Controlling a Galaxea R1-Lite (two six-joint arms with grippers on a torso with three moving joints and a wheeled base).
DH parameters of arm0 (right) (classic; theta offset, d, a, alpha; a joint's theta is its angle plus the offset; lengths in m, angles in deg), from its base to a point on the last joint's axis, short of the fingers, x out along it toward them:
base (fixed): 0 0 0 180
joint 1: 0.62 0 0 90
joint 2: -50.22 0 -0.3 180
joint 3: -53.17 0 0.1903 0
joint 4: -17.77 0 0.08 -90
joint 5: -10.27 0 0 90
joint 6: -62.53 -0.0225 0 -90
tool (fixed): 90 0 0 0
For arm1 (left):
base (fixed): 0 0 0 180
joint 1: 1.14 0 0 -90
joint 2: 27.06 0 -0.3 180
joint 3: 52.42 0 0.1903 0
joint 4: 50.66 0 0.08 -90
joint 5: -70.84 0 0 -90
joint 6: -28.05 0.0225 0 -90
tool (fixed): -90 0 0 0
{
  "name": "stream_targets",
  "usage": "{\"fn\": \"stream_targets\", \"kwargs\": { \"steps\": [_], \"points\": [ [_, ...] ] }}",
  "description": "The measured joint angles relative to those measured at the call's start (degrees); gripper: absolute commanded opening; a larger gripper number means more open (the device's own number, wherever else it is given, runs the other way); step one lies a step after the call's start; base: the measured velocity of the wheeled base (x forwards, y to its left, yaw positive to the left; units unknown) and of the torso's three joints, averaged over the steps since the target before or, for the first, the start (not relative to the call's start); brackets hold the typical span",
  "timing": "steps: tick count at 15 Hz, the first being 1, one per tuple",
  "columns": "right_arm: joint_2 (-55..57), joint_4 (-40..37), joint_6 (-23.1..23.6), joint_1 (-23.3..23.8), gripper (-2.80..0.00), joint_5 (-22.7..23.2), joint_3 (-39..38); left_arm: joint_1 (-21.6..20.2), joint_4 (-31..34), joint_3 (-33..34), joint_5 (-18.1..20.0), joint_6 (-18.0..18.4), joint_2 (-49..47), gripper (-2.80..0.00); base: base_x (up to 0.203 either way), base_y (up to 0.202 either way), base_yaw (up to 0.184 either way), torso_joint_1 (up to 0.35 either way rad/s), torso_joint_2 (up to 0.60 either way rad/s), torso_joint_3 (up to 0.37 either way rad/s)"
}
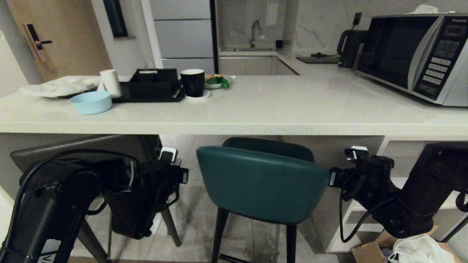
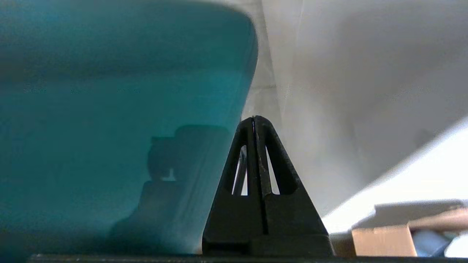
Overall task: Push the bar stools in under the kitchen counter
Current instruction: Pull the blue chair out from under the dining table
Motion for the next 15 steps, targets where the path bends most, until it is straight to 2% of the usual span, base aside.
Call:
{"fn": "stream_targets", "kwargs": {
  "steps": [2, 7, 10, 13, 15],
  "points": [
    [-0.15, 0.14, -0.11, 0.39, -2.80, -0.05, -0.50, -0.32, 0.01, -1.27, 0.00, 0.00, -0.58, -2.80, 0.132, 0.000, 0.006, 0.010, 0.00, 0.003],
    [0.86, 0.24, -0.67, 0.58, -2.80, -0.27, -0.39, -0.47, 0.01, -8.26, -0.09, 0.46, -4.15, -2.80, 0.000, 0.000, 0.000, 0.000, 0.00, 0.000],
    [2.90, 0.63, -4.12, 0.48, -2.80, -1.31, 1.70, 0.03, 0.31, -15.41, -0.39, 0.44, -6.81, -2.80, 0.000, 0.000, 0.000, 0.000, 0.00, 0.000],
    [6.23, 0.77, -5.73, 0.20, -2.80, -5.18, 6.94, 0.95, 3.47, -23.10, -0.72, 0.30, -9.37, -2.80, 0.000, 0.000, 0.000, 0.000, 0.00, 0.000],
    [7.54, 0.75, -5.90, -0.19, -2.80, -5.77, 8.56, 1.78, 5.96, -27.80, -0.78, 0.17, -10.70, -2.80, 0.000, 0.000, 0.000, 0.000, 0.00, 0.000]
  ]
}}
